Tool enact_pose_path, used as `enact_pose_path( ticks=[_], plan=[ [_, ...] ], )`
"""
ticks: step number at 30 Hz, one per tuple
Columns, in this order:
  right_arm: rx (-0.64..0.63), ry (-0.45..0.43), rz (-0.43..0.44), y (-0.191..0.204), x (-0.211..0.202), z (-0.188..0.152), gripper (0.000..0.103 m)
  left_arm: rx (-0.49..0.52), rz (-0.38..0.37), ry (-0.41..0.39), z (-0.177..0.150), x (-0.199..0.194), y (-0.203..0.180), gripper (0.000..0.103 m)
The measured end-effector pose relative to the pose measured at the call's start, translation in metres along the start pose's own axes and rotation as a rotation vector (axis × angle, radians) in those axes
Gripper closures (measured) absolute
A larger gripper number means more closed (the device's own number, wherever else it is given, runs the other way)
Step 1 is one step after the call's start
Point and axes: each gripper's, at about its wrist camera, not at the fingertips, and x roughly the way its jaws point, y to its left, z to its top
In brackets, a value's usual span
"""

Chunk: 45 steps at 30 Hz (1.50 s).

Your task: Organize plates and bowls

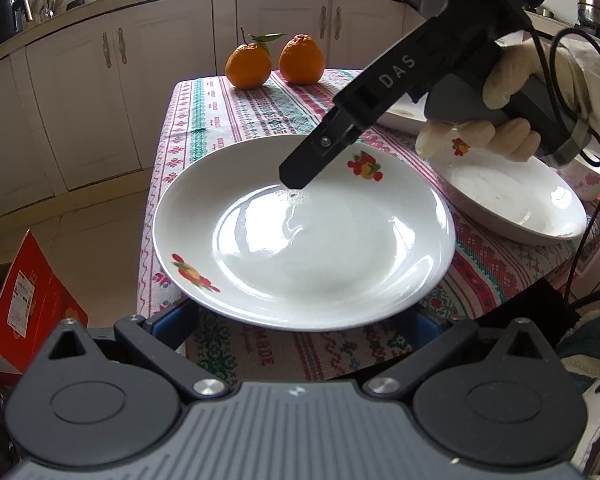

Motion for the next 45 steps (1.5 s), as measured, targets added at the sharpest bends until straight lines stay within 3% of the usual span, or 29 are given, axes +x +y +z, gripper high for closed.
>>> enact_pose_path(
  ticks=[10, 21, 28, 45],
  plan=[
    [-0.012, 0.0, 0.089, -0.009, 0.012, 0.015, 0.0, 0.001, -0.002, 0.002, 0.001, 0.001, 0.0, 0.0],
    [-0.001, 0.02, 0.173, -0.013, 0.023, 0.024, 0.011, 0.018, -0.03, -0.011, 0.001, 0.001, 0.002, 0.001],
    [0.032, 0.025, 0.219, -0.019, 0.022, 0.025, 0.011, 0.044, -0.039, -0.016, 0.002, -0.001, 0.001, 0.001],
    [0.002, 0.012, 0.187, -0.016, 0.011, 0.028, 0.01, 0.055, -0.051, -0.021, 0.009, -0.002, 0.006, 0.007]
  ],
)
